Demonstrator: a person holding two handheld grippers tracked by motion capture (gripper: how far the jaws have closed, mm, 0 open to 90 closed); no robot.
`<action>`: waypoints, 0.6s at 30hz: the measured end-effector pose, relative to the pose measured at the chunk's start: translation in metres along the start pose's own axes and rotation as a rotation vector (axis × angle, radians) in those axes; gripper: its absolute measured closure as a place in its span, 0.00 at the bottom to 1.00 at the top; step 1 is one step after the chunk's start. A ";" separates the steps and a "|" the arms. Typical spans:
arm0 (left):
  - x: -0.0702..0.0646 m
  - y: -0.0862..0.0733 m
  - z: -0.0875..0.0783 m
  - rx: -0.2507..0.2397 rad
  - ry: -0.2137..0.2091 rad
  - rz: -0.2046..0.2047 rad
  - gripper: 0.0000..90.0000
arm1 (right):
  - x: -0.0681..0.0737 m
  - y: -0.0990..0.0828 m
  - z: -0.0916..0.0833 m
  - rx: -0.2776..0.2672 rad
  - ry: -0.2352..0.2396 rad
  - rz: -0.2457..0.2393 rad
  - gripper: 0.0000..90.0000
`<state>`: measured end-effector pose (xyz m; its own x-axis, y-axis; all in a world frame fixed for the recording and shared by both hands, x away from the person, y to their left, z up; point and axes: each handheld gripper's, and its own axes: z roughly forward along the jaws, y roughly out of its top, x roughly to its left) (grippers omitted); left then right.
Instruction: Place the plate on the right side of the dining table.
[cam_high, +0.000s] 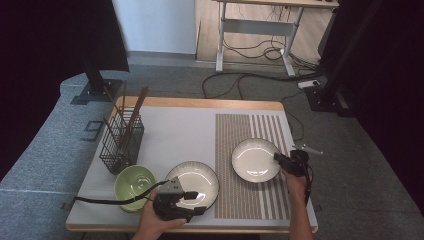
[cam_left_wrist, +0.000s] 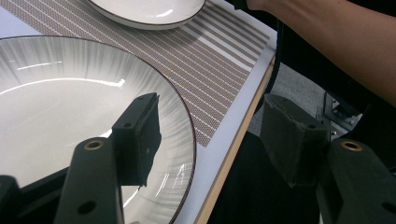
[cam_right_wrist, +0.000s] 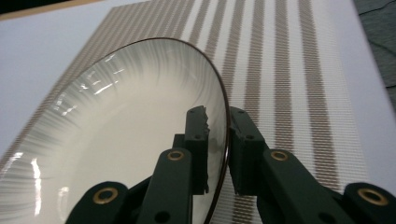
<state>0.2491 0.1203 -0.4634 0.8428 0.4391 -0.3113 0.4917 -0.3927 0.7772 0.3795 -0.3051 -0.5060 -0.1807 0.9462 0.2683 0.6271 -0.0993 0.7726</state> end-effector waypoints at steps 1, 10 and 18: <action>0.000 0.000 0.000 0.000 0.001 0.000 0.42 | 0.000 0.000 -0.001 -0.001 -0.023 -0.008 0.90; 0.000 0.000 0.001 0.004 0.001 0.000 0.42 | -0.010 -0.003 -0.005 0.007 -0.049 0.017 0.94; 0.000 0.000 0.000 0.004 0.000 -0.001 0.42 | -0.012 -0.001 -0.010 -0.019 -0.031 0.026 0.95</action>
<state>0.2491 0.1201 -0.4637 0.8420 0.4400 -0.3121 0.4936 -0.3950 0.7748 0.3730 -0.3198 -0.5043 -0.1403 0.9523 0.2709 0.6170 -0.1299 0.7762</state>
